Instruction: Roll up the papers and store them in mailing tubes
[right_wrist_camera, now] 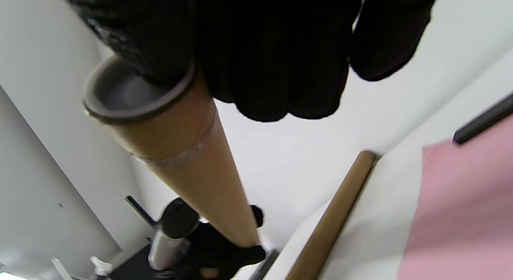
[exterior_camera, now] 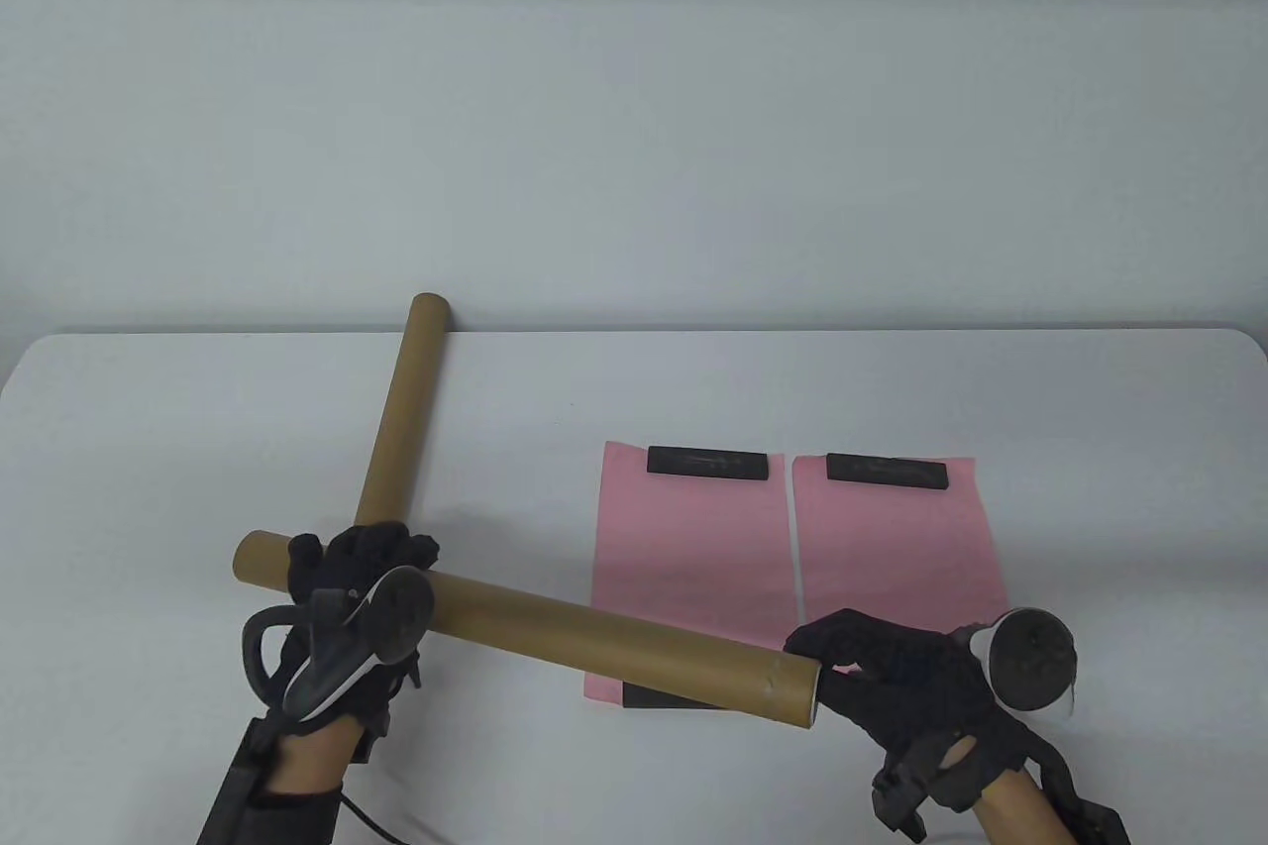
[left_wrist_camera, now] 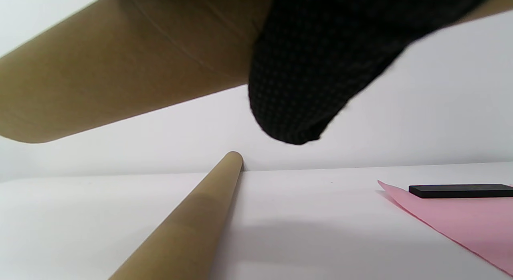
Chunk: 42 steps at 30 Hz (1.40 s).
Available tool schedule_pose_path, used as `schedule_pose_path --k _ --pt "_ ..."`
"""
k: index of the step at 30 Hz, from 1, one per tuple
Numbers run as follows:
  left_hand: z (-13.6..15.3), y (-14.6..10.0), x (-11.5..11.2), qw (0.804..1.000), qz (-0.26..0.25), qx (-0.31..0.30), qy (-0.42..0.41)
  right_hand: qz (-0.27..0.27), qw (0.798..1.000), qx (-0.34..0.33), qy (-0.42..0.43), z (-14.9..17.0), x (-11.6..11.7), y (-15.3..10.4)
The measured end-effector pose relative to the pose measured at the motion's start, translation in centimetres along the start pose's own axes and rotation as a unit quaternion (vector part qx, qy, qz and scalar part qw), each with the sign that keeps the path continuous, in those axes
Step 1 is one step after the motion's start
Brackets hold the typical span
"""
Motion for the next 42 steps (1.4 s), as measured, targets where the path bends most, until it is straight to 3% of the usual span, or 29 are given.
schedule_pose_path --k 2,6,9,17,23,25,27,32,34,37,42 --pt "-0.1 0.0 -0.2 1.000 0.004 0.000 0.010 0.039 0.996 -0.009 -0.078 -0.6 0.0 -0.3" --pt "-0.5 0.0 -0.6 1.000 0.010 -0.005 0.025 0.126 0.957 -0.033 -0.260 -1.8 0.5 -0.9" --pt "-0.8 -0.2 -0.4 1.000 0.007 -0.012 0.019 0.167 0.955 -0.021 -0.243 -1.8 0.0 -0.9" --pt "-1.3 -0.4 -0.3 0.999 0.000 -0.020 0.027 0.233 0.918 0.004 -0.322 -1.2 -1.1 -1.2" --pt "-0.2 0.0 -0.2 0.999 -0.011 0.025 0.044 0.222 0.885 0.143 -0.384 1.5 -5.6 -0.4" --pt "-0.1 0.1 -0.3 0.998 -0.010 0.031 0.047 0.214 0.848 0.212 -0.436 3.2 -7.3 0.4" --pt "-0.3 0.0 -0.3 0.999 -0.007 0.026 0.044 0.135 0.790 0.332 -0.498 6.9 -9.4 1.8" --pt "-0.4 -0.2 0.0 0.998 -0.016 0.024 0.052 0.038 0.708 0.491 -0.506 14.7 -13.1 2.4" --pt "-0.5 -0.1 -0.1 0.998 -0.014 0.024 0.052 0.022 0.681 0.532 -0.503 17.0 -13.9 2.1" --pt "-0.4 0.0 -0.4 0.998 -0.007 0.025 0.052 -0.002 0.622 0.587 -0.518 19.8 -14.5 1.7" --pt "-0.2 0.3 -1.0 0.998 0.004 0.027 0.055 -0.010 0.587 0.604 -0.539 21.6 -14.3 2.2"
Point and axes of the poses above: the tracker on the back of each hand, its own z axis roughly to the little-finger side, its own y axis roughly from the wrist to the fingertips, x = y × z, the point moved 1 cm from there along y, roughly from the wrist to the fingertips, and after that the axes turned 12 degrees about x, right-handed, at the moved point
